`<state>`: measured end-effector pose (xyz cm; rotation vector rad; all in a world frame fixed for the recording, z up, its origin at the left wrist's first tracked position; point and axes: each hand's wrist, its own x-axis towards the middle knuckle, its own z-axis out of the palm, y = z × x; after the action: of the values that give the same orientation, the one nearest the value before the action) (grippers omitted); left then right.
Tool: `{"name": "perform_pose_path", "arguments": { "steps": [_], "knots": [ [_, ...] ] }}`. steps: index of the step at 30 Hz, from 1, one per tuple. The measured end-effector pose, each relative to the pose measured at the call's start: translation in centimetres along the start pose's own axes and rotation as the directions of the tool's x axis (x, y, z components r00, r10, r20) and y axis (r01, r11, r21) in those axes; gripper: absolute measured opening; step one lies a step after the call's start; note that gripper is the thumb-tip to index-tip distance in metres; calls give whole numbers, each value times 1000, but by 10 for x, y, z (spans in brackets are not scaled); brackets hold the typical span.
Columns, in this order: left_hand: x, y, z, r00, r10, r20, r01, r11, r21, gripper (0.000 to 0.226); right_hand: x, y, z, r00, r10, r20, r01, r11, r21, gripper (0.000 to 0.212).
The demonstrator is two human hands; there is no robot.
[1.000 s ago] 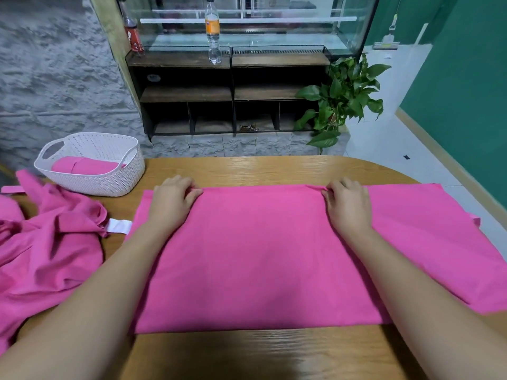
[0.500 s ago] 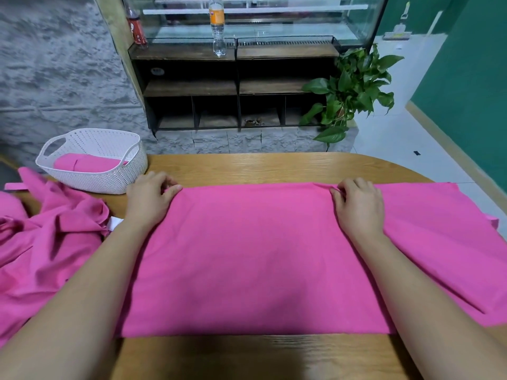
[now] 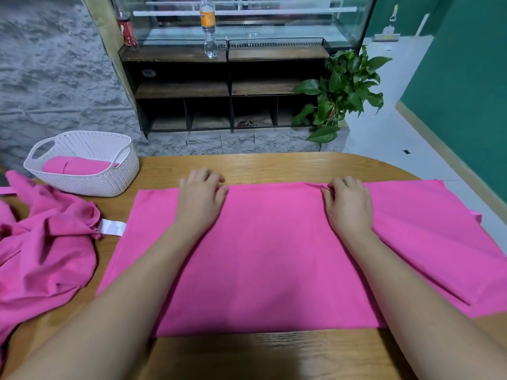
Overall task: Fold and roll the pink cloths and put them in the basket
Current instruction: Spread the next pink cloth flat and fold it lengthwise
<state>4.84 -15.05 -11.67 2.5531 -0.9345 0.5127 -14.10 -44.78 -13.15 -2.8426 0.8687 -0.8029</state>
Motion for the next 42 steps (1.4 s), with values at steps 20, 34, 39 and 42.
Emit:
{"name": "perform_pose_path", "arguments": {
  "steps": [20, 34, 39, 42],
  "knots": [
    [0, 142, 55, 975, 155, 157, -117, 966, -229, 21, 0, -2, -9, 995, 41, 87, -39, 999, -28, 13],
    [1, 144, 60, 976, 160, 146, -130, 972, -195, 20, -26, 135, -105, 923, 130, 362, 22, 922, -387, 19],
    [0, 145, 60, 979, 158, 132, -131, 973, -191, 18, -15, 179, -127, 930, 183, 317, -64, 934, -350, 11],
    [-1, 145, 59, 979, 159, 124, -133, 972, -195, 17, 4, 193, -132, 955, 192, 227, -135, 960, -245, 5]
  ]
}}
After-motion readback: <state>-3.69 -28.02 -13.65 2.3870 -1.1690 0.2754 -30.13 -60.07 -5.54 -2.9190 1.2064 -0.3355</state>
